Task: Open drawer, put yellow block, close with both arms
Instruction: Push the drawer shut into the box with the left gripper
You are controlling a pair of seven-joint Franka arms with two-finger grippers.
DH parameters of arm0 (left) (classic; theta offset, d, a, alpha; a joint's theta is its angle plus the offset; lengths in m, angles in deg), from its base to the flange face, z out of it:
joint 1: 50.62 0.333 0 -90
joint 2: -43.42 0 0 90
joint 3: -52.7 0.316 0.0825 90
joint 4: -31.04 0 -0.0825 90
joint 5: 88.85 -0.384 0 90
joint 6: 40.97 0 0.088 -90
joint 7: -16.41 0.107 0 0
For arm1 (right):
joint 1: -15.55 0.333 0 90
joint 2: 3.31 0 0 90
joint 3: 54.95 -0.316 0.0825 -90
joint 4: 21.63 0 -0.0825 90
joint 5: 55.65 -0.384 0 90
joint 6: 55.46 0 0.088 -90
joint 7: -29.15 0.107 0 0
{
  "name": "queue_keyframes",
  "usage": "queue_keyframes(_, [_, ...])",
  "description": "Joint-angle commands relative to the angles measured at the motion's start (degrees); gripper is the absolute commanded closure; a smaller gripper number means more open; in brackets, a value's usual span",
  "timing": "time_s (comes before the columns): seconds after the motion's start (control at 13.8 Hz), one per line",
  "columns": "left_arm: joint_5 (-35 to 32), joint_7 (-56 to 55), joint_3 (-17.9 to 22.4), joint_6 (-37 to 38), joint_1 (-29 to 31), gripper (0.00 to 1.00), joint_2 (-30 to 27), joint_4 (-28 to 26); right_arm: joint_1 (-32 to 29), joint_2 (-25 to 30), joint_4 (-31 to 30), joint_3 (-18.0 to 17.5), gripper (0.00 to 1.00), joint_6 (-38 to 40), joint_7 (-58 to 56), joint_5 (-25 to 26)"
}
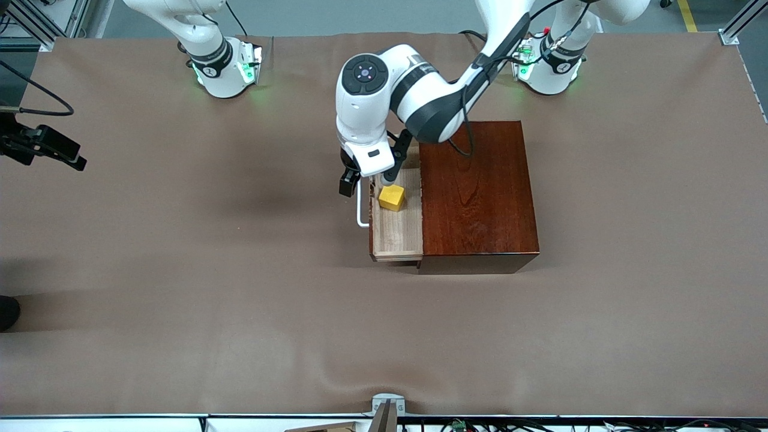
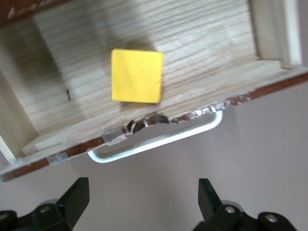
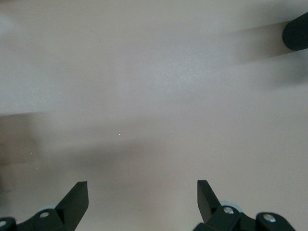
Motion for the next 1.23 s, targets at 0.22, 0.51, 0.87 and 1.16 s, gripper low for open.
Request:
queue_keyframes(0.22, [-2.3,-15.1,9.5,-1.9,-8.0,0.00,4.2,1.8,-1.0,0.4,0.2,-1.0,0.00,0.6,0.5,0.0])
queue_keyframes(0.51, [-2.3,-18.2,12.7,-2.3,-10.2,0.00,6.0,1.8,-1.0,0.4,0.2,-1.0,0.00,0.6,0.4,0.0])
queue_keyframes(0.87, [-3.9,-17.1,12.5,-2.1,-10.2,0.00,6.8,1.6,-1.0,0.4,0.2,-1.0,0.00,0.6,0.2,0.0])
queue_keyframes(1.16, [-4.0,-14.0,12.2,4.9,-10.1,0.00,5.6,1.5,-1.0,0.3,0.2,-1.0,0.00,0.6,0.1,0.0])
